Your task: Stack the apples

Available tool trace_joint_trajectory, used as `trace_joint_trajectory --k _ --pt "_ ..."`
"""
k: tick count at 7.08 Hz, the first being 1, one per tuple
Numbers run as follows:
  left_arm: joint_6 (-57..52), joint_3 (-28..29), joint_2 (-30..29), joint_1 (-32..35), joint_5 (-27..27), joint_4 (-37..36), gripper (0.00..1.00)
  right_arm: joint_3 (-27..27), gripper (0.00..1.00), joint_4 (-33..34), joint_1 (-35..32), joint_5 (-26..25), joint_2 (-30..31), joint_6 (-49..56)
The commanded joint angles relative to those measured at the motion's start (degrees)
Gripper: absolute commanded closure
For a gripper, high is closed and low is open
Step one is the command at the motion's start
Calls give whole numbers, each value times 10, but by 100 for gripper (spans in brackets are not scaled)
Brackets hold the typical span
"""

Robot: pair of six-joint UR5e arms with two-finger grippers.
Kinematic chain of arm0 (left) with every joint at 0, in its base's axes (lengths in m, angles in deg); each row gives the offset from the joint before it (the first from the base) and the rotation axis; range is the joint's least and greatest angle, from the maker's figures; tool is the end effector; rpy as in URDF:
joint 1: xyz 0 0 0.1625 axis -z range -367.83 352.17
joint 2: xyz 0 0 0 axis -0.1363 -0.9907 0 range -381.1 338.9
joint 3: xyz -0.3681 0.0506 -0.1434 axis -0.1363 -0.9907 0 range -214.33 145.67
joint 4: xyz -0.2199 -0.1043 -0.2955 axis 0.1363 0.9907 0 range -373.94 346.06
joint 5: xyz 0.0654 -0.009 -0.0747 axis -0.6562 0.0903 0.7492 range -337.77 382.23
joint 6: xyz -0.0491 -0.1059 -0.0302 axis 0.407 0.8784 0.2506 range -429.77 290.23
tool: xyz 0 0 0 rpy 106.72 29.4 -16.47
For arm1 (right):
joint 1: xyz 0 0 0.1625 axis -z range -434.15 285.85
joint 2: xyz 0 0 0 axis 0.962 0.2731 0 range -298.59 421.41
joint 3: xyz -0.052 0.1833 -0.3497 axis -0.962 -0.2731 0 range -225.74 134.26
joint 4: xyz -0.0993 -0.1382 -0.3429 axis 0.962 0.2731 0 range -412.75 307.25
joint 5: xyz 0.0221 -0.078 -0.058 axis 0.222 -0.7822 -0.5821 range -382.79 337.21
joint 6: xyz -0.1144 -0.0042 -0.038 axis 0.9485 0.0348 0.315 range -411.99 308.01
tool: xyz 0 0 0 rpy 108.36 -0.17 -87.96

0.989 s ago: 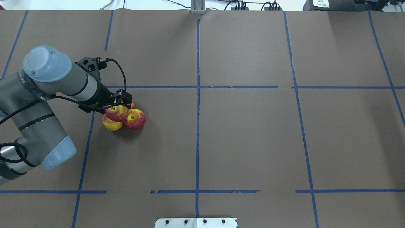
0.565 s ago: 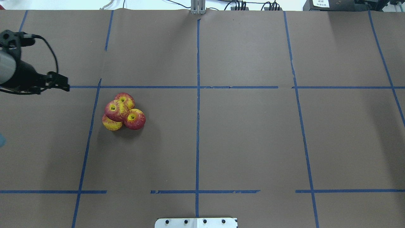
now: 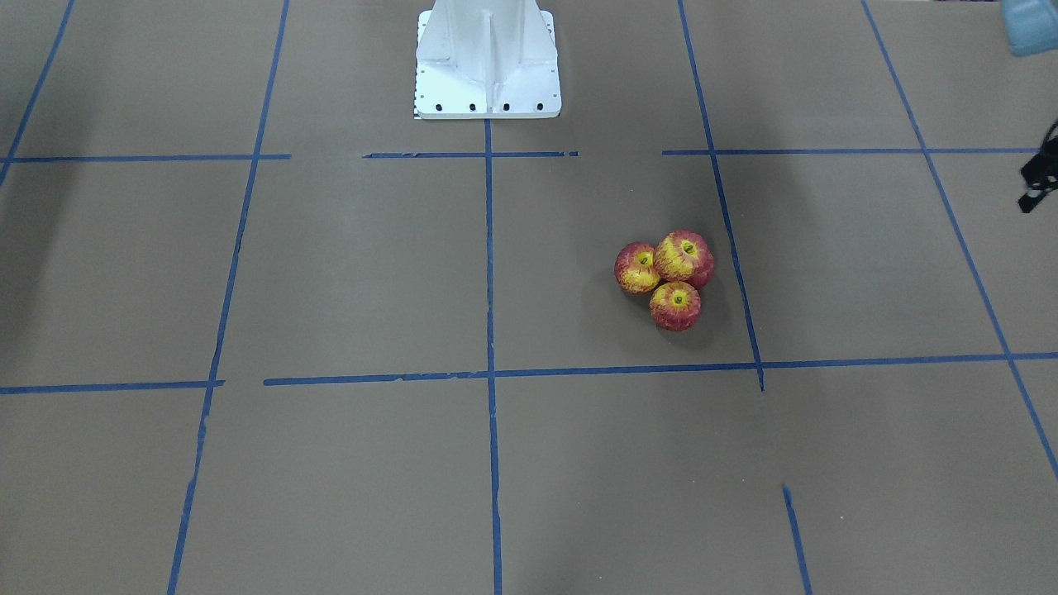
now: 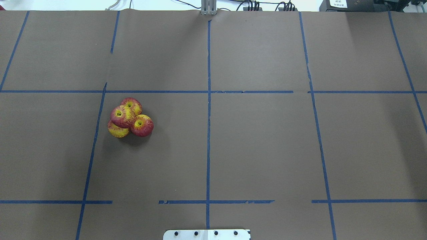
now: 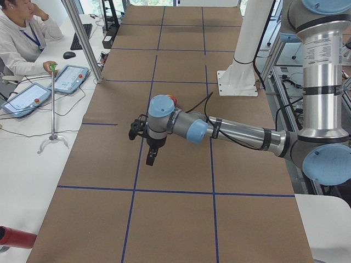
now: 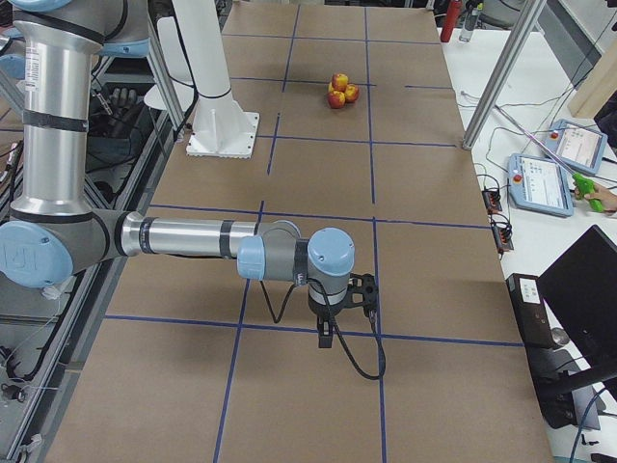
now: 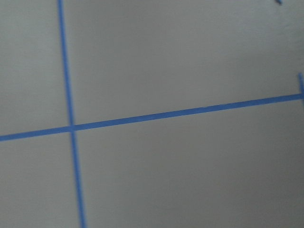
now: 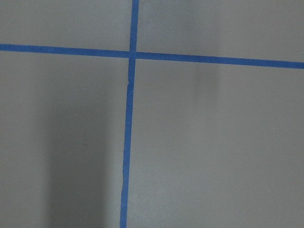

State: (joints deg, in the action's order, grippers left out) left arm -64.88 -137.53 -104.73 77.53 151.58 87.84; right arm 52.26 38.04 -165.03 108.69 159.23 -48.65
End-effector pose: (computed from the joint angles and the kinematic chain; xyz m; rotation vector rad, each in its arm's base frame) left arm -0.0215 -0.4395 0.5722 0.2545 0.7042 0.1074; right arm 0.0596 -0.4026 0.6473 0.0165 -0.7240 -0.0371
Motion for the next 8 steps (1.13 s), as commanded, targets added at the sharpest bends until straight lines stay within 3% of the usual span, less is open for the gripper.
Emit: trace_joint_trajectory --k 1,2,3,6,8 --pt "-137 129 -58 95 9 -49 0 0 0 0 0 0 0 0" --pt "-151 131 -112 116 8 -149 0 0 0 0 0 0 0 0" --pt "-144 143 -117 122 10 -166 0 0 0 0 0 0 0 0" --pt "-106 159 -103 118 14 -123 0 0 0 0 0 0 0 0" --pt "-74 66 -42 104 41 -126 0 0 0 0 0 0 0 0"
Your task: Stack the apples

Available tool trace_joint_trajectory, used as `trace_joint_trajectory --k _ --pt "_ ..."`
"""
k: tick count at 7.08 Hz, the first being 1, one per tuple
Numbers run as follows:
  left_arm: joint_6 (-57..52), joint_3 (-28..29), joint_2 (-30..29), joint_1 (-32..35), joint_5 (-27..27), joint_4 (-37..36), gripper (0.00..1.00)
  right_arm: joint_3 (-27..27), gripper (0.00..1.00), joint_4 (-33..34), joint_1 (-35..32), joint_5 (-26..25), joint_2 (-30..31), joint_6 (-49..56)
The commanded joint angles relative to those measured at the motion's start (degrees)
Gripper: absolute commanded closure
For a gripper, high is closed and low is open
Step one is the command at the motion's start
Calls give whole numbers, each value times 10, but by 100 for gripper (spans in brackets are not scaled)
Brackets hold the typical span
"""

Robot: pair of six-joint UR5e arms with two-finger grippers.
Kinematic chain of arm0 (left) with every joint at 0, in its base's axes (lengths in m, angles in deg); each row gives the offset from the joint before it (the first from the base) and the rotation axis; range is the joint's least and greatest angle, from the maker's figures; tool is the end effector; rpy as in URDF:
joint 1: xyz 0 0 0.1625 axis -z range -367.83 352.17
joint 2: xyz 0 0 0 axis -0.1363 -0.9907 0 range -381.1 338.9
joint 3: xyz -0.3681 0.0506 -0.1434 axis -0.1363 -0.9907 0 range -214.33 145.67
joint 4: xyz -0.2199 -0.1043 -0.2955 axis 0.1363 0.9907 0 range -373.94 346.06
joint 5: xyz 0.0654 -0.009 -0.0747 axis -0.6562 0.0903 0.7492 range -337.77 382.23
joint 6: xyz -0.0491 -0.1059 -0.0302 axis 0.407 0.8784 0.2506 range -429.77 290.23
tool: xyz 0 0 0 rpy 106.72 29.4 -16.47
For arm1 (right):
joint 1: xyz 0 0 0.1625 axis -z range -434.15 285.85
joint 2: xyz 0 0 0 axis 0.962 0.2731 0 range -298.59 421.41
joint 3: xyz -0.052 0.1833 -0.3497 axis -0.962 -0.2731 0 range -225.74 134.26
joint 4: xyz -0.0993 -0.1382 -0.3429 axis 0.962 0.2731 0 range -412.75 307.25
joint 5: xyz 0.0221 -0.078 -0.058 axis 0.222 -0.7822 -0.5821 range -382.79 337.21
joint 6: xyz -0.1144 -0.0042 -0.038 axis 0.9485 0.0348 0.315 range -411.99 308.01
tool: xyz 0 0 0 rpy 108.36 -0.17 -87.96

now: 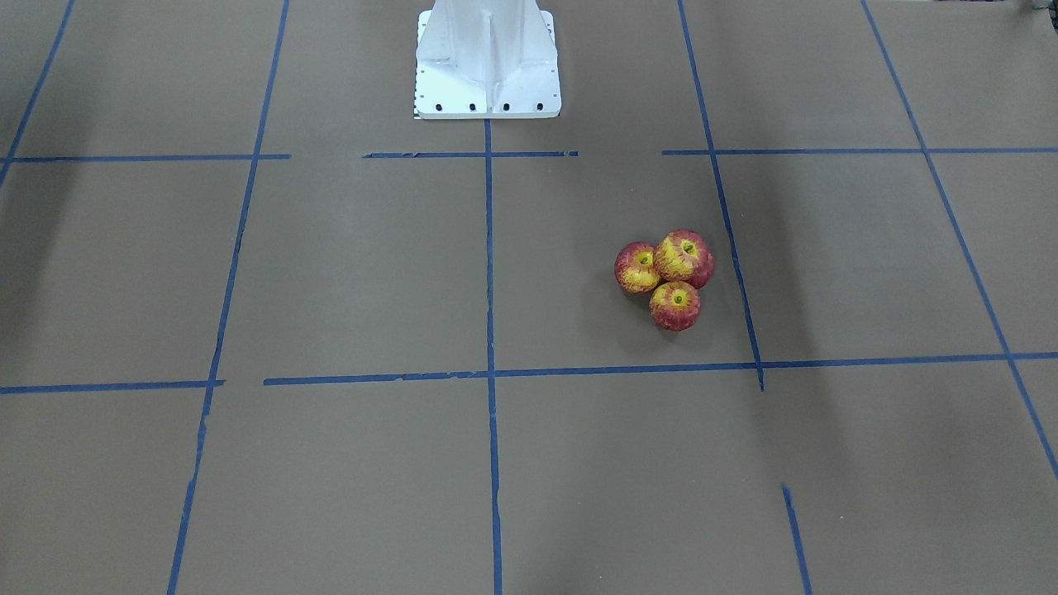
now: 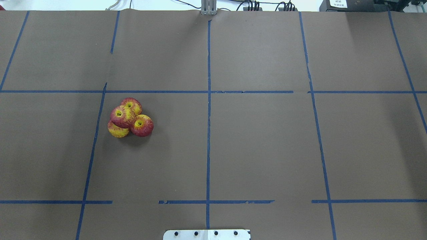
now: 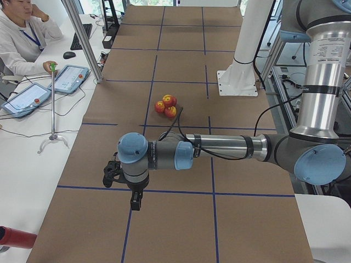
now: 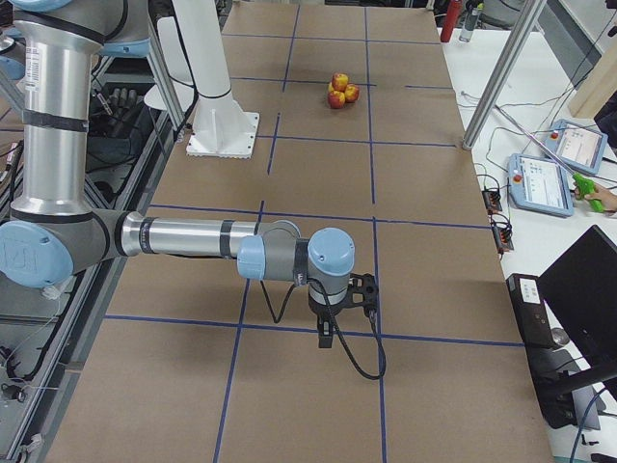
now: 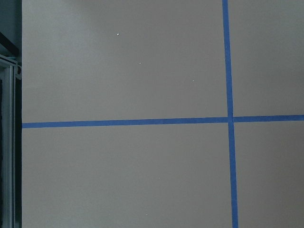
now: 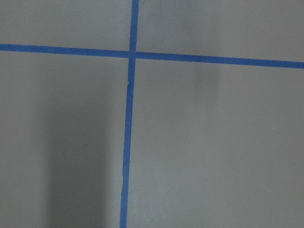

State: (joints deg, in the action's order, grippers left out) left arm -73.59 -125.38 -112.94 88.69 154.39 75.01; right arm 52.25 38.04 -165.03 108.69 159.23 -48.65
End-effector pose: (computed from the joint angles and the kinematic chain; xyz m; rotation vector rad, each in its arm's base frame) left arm -0.1059 -0.4646 0.6286 0.0971 0.7300 -0.0331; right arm 0.0596 -0.4026 0.6474 0.0164 -0.7240 -0.0371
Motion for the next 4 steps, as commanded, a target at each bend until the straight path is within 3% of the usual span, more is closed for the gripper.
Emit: trace_joint_trajectory --k 1,4 --pt "14 -65 46 -12 13 -2 0 0 0 0 0 0 0 0" --pt "11 -61 51 -15 11 4 0 0 0 0 0 0 0 0"
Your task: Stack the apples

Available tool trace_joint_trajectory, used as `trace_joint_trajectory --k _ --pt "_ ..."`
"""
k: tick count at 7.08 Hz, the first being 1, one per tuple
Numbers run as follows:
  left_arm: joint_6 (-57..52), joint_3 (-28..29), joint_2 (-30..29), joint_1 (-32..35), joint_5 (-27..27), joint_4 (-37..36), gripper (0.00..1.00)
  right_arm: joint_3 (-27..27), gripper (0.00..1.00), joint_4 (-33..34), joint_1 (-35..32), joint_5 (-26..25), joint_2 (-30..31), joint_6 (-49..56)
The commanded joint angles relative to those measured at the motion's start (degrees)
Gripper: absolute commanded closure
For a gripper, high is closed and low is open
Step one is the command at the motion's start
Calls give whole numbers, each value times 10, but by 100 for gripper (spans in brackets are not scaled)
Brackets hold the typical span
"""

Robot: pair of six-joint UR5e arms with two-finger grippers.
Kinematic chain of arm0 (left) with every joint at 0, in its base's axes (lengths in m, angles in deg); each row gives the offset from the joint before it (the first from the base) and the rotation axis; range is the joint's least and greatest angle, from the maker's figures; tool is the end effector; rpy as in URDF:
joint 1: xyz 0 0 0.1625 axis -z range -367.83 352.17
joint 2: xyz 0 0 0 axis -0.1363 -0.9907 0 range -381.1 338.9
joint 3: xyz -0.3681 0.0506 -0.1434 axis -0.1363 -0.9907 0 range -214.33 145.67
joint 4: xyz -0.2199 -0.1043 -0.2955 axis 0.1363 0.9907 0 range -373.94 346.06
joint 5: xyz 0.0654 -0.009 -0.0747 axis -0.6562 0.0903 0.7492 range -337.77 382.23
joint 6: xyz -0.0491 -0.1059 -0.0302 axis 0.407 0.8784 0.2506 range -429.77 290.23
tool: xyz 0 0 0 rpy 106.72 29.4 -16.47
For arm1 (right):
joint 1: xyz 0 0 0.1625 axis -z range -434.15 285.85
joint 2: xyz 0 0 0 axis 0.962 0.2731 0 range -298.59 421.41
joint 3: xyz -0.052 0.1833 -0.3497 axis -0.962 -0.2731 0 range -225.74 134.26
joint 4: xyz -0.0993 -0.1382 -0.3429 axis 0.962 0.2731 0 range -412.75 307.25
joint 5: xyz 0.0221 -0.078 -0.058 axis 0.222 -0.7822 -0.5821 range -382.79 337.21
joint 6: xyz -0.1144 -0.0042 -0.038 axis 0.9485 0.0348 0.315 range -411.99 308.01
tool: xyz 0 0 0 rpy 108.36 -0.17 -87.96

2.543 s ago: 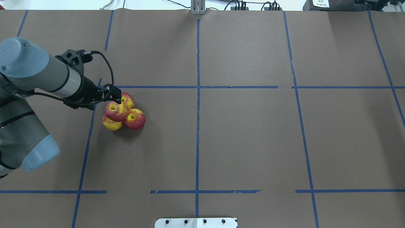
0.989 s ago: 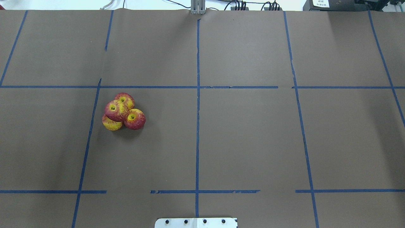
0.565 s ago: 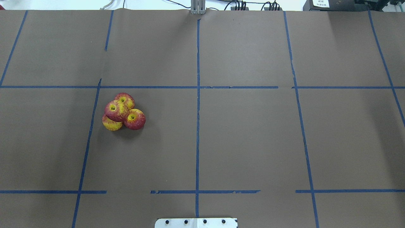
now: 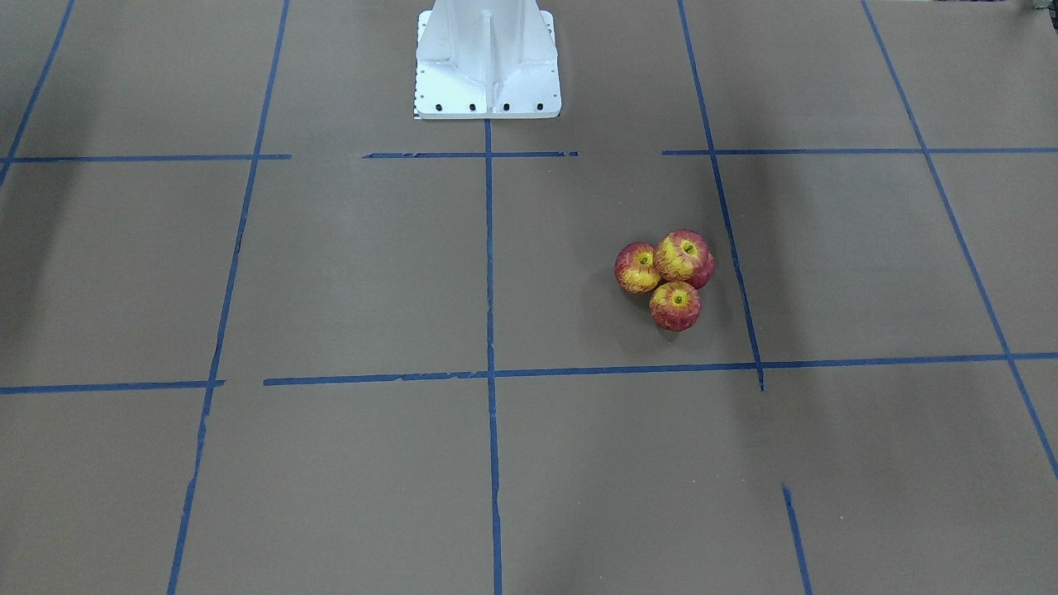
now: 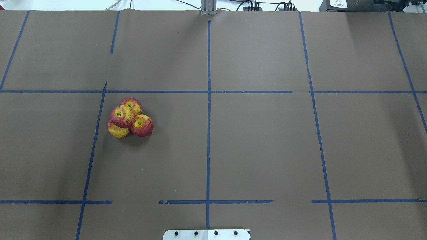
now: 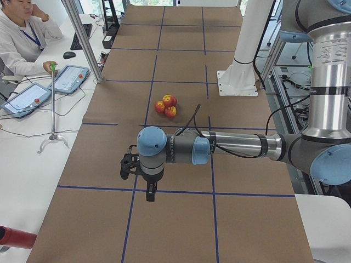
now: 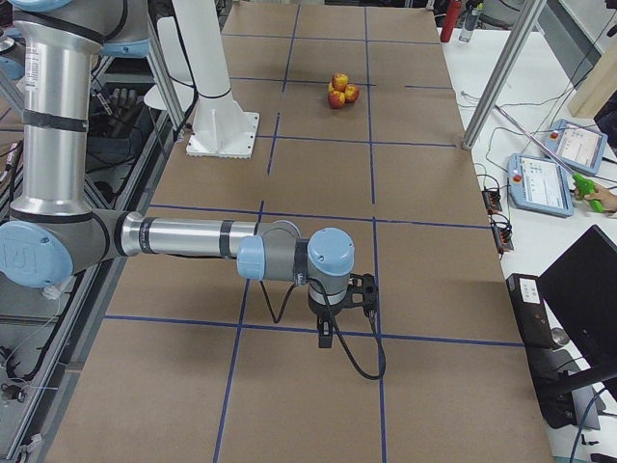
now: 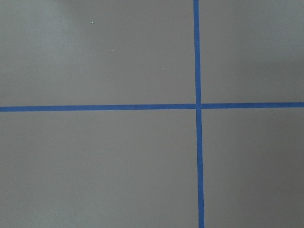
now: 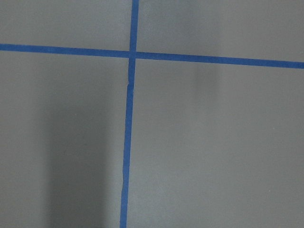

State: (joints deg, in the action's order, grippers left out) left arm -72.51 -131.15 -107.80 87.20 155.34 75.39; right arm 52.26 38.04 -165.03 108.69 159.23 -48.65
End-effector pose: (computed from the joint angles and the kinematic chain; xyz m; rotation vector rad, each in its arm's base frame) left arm -0.0893 -0.4330 0.6210 0.0985 0.7473 -0.0193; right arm 0.0596 -0.4026 0.6473 0.0165 -0.7240 -0.0371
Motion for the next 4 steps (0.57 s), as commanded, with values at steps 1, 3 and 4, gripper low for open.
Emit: trace_joint_trajectory --k 1,3,4 --pt "0 -2 -5 0 6 -2 0 0 0 0 0 0 0 0" --pt "-2 -1 -7 -1 5 -3 0 0 0 0 0 0 0 0" --pt "-2 -5 -7 0 5 -4 0 0 0 0 0 0 0 0"
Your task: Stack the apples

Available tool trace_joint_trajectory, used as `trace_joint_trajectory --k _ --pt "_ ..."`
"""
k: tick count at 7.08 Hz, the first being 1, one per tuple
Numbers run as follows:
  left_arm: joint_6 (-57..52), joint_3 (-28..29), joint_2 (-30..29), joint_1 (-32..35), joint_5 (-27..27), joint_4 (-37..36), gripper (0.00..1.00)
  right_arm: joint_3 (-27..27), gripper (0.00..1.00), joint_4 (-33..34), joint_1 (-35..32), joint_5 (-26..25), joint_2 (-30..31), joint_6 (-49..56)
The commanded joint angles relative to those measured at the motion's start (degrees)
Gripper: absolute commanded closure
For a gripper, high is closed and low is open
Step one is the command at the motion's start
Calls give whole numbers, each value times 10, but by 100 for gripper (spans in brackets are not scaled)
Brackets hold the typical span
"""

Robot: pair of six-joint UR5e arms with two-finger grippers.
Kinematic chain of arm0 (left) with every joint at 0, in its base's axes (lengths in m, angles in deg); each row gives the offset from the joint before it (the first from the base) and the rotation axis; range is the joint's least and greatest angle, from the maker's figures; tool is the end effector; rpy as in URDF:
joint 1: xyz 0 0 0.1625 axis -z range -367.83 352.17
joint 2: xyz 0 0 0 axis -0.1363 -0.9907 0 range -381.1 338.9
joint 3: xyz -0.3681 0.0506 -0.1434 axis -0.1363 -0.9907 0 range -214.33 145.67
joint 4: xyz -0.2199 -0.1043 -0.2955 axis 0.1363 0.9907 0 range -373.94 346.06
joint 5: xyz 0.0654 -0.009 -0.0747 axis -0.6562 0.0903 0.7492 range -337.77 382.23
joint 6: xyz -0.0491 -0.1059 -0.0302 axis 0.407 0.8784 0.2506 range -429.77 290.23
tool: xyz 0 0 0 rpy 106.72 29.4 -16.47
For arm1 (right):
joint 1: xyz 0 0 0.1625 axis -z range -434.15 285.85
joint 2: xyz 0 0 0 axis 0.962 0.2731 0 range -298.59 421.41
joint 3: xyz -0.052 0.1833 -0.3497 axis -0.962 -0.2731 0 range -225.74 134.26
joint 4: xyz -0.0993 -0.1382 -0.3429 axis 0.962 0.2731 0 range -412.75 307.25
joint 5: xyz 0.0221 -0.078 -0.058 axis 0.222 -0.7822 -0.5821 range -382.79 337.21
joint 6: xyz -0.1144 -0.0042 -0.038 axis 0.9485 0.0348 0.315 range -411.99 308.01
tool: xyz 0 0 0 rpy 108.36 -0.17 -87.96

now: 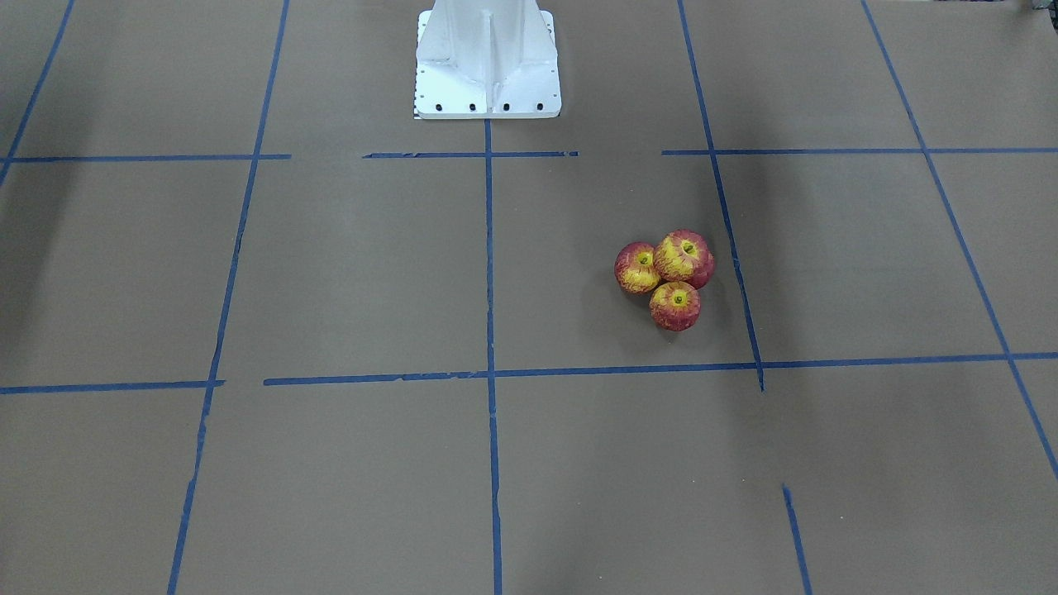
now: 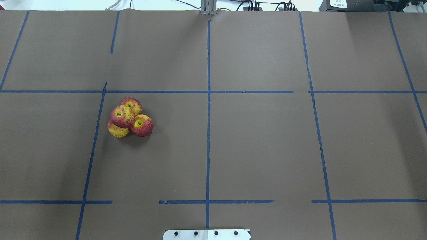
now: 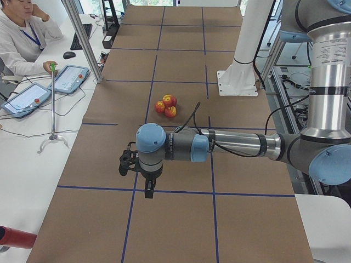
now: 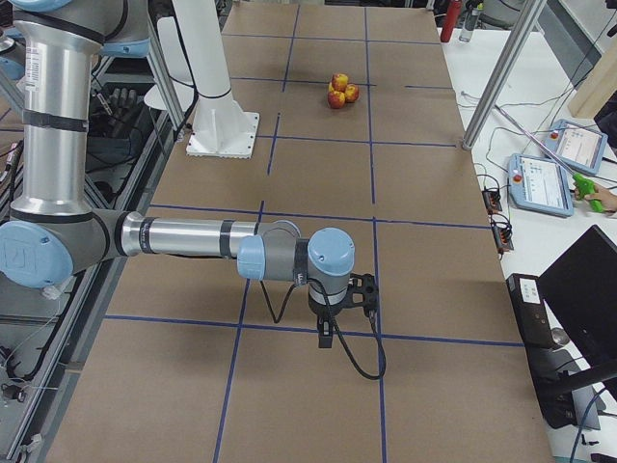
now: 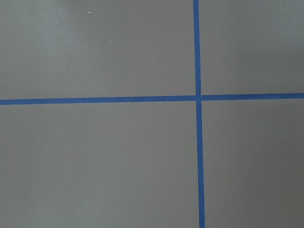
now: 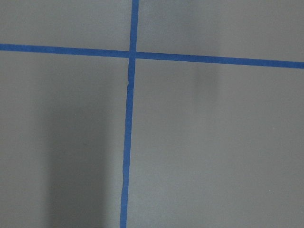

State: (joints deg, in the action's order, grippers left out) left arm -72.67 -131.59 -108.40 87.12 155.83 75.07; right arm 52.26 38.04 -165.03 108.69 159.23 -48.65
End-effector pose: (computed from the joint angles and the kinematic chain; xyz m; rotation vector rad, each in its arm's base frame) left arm -0.0883 -0.4379 0.6127 0.1114 0.7549 -0.0103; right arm 0.0596 -0.4026 0.6473 0.0165 -0.7240 -0.0371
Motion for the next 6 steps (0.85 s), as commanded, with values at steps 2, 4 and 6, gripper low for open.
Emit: trace_joint_trajectory --k 2,4,6 --pt "-1 3 5 0 -3 -2 0 0 0 0 0 0 0 0" --pt "-1 1 3 0 -2 3 0 0 0 0 0 0 0 0" --pt "-1 1 2 0 -3 2 0 0 0 0 0 0 0 0"
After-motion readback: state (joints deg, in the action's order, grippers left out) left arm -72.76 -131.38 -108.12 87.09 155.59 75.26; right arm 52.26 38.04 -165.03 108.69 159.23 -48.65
